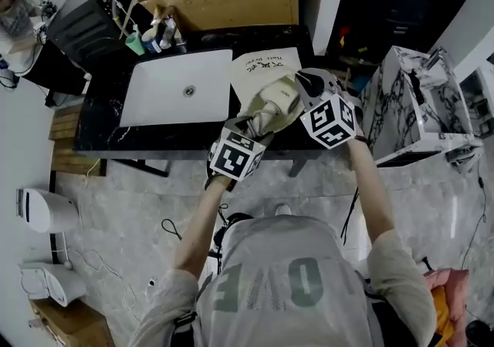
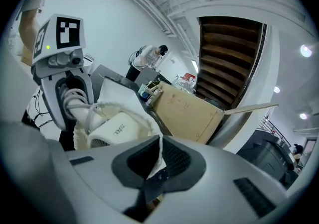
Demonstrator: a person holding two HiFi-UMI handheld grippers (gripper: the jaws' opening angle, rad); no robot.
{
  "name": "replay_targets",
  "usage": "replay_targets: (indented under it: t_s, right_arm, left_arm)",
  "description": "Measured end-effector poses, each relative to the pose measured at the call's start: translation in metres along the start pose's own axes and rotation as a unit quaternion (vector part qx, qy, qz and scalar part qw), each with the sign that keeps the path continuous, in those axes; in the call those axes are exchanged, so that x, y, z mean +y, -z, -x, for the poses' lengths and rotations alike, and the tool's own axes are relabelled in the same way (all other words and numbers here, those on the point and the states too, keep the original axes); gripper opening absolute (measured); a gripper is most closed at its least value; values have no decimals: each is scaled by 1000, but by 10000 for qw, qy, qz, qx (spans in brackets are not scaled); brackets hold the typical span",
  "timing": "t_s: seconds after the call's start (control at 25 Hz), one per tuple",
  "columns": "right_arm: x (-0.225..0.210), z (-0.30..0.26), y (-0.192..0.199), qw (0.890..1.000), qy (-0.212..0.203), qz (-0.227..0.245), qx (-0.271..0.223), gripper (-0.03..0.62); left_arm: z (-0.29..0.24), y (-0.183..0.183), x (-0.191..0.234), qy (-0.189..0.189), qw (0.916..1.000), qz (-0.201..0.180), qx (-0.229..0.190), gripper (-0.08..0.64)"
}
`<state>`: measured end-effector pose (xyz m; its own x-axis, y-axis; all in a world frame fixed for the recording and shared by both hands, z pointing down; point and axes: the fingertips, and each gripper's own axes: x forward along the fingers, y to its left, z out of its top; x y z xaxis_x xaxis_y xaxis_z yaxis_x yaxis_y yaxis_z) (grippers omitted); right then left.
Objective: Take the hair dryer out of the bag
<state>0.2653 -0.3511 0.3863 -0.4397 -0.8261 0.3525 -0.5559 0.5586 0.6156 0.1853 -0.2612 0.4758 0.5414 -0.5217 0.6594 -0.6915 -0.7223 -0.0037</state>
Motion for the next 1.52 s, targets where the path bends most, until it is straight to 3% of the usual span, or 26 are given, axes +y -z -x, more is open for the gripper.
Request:
replay_targets:
  t_s: [0.44, 0.76, 0.88, 1.04, 1.2, 1.52]
  right_arm:
    - [9, -2, -5, 10000, -18, -4, 56, 44]
    - [9, -3, 0, 9998, -73, 2, 183, 44]
    - [8, -4, 2, 9998, -75, 17, 204, 44]
    - [15, -1, 3, 9997, -87, 59, 204, 44]
    - [29, 10, 9, 9995, -141, 162, 212, 44]
    - [80, 30, 42, 9966, -446, 435, 540, 44]
  left_arm:
    - [42, 22, -44, 656, 9938, 630, -636, 276]
    - [73, 43, -58, 839, 9870, 987, -955, 276]
    - [87, 41, -50, 648, 9857, 1108, -1092, 276]
    - [110, 14, -23, 363, 9771, 1292, -1650, 276]
    - [125, -21, 24, -564, 9730, 931, -2034, 276]
    - [156, -90, 81, -1457, 9294, 1237, -3156, 276]
